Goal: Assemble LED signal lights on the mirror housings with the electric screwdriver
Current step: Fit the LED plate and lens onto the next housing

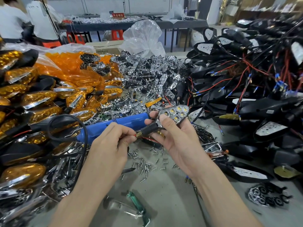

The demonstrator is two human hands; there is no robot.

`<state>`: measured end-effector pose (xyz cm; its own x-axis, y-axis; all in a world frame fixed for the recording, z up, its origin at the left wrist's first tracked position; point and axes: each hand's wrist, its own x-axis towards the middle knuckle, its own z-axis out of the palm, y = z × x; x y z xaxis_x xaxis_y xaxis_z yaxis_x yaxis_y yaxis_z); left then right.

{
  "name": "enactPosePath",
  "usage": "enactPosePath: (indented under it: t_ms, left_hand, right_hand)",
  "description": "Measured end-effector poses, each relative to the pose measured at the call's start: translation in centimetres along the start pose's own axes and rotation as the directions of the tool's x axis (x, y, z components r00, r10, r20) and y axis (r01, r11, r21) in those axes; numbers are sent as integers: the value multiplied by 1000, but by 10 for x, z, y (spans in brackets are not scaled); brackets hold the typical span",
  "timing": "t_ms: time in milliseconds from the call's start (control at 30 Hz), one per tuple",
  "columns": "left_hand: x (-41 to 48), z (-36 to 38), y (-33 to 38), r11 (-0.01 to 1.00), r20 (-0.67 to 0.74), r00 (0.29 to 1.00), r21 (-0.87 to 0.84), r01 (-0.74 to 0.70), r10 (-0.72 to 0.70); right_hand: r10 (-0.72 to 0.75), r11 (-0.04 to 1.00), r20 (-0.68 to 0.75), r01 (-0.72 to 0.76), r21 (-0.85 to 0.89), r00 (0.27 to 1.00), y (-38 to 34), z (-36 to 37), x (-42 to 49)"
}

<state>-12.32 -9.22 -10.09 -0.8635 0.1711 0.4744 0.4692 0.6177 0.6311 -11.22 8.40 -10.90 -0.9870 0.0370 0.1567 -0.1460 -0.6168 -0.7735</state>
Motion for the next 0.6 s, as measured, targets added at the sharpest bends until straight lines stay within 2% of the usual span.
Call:
enactPosePath:
  t_ms: [333, 467, 600]
  left_hand:
    - [0, 4, -2, 998, -10, 1000, 56, -21, 22]
    - [0, 9, 2, 1000, -49, 999, 18, 3, -2]
    - [-1, 11, -2, 998, -18, 1000, 55, 21, -20]
  right_hand:
    - [-26, 999, -44, 27, 29, 999, 5, 3, 0]
    - [-49, 998, -125, 54, 36, 991, 5, 5, 2]
    - [-67, 994, -185, 81, 68, 981, 7, 7, 5]
